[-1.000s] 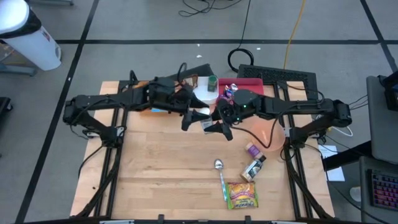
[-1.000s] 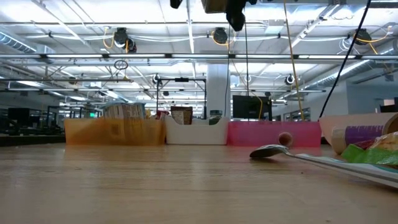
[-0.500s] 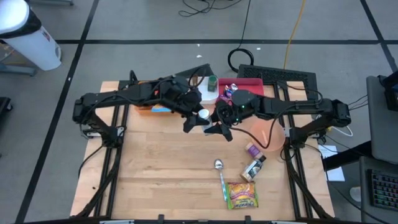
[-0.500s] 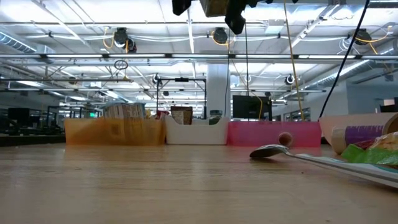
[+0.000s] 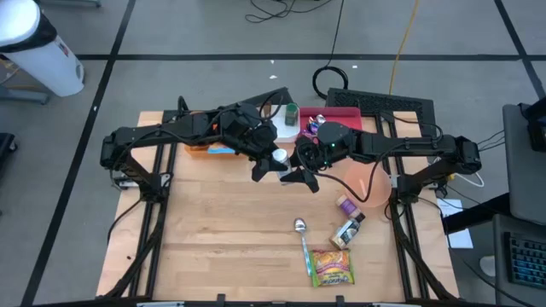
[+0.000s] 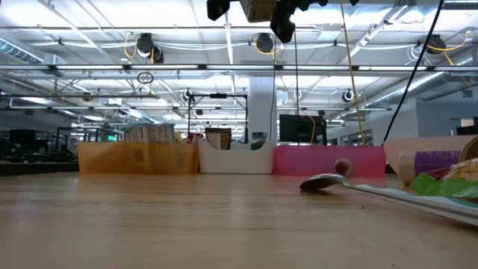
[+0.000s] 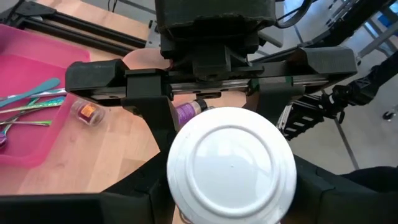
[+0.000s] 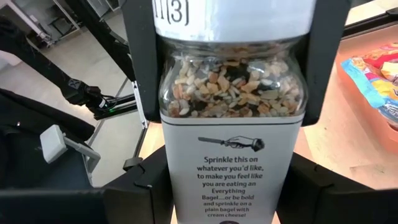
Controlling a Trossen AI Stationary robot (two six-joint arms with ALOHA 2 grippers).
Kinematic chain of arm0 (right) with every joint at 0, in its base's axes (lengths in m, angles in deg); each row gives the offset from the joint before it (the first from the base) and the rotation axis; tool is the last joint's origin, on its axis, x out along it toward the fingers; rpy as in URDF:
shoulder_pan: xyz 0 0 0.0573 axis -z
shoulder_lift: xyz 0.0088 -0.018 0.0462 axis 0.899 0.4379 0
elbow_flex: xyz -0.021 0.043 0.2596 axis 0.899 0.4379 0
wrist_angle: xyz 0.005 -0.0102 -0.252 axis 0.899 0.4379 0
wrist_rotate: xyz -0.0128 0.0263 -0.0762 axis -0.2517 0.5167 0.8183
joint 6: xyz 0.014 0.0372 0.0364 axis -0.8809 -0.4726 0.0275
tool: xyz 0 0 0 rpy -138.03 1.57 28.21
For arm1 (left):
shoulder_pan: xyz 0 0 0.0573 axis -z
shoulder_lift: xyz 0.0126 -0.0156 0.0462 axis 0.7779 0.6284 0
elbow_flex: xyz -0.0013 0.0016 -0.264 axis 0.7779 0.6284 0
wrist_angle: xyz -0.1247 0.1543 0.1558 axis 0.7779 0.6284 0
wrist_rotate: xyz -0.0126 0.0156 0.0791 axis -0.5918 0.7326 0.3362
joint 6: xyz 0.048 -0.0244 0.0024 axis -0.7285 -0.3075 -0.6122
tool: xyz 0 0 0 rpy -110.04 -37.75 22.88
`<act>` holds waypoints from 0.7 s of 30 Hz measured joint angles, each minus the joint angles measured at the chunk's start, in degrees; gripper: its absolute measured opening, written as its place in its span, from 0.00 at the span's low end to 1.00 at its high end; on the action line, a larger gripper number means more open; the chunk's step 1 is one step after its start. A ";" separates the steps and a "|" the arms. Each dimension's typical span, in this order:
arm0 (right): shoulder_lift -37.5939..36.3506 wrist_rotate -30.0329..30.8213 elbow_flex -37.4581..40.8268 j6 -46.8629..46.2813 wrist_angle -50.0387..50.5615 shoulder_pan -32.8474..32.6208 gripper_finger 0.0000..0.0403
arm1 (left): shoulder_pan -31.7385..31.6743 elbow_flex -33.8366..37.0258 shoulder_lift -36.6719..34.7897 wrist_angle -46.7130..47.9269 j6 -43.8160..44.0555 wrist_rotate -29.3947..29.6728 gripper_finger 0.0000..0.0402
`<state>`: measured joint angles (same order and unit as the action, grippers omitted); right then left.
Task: Pick & Place Food Item
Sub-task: Put the white seasoning bottle into the white bin
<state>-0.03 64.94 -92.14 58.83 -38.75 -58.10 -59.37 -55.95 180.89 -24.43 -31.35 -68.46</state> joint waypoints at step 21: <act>-3.69 0.15 -0.04 2.96 0.02 3.34 0.86 | -4.47 -9.22 -1.57 9.87 -6.73 2.68 0.51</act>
<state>-3.72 65.09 -92.18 61.79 -38.74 -54.75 -63.83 -65.17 179.31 -14.56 -38.09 -65.78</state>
